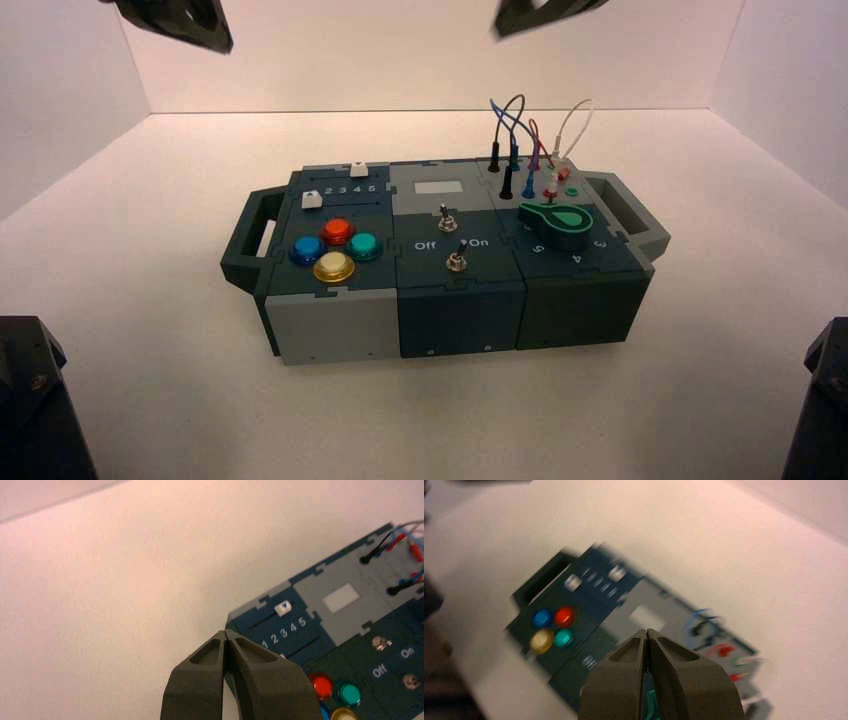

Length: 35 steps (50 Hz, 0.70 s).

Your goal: Push the red button with the right gripper.

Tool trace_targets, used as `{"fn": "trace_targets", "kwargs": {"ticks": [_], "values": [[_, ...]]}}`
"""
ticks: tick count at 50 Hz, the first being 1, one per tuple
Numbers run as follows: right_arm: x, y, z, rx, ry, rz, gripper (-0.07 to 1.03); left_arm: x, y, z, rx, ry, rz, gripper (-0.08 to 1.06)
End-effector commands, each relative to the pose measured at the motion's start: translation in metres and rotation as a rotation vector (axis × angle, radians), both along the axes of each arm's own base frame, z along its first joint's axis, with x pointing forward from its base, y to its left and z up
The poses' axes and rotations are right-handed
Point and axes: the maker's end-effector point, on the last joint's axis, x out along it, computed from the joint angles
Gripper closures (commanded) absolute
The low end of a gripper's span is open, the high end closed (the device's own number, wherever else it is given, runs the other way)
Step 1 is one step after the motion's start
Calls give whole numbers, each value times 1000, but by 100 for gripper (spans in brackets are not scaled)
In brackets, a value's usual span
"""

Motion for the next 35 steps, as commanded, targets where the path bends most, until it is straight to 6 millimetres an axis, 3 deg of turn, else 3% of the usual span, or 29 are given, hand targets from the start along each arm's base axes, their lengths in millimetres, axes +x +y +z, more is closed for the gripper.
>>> {"fn": "trace_targets", "kwargs": {"ticks": [1, 16, 27, 35], "values": [[-3, 18, 3, -9, 15, 42, 98, 7, -2, 10, -2, -14, -3, 100], [-25, 69, -24, -107, 125, 166, 99, 8, 19, 3, 19, 41, 69, 101], [-22, 93, -42, -145, 174, 180, 99, 8, 26, -2, 28, 68, 94, 101], [-19, 113, -68, -199, 226, 191, 98, 8, 27, -4, 32, 78, 96, 101]]}}
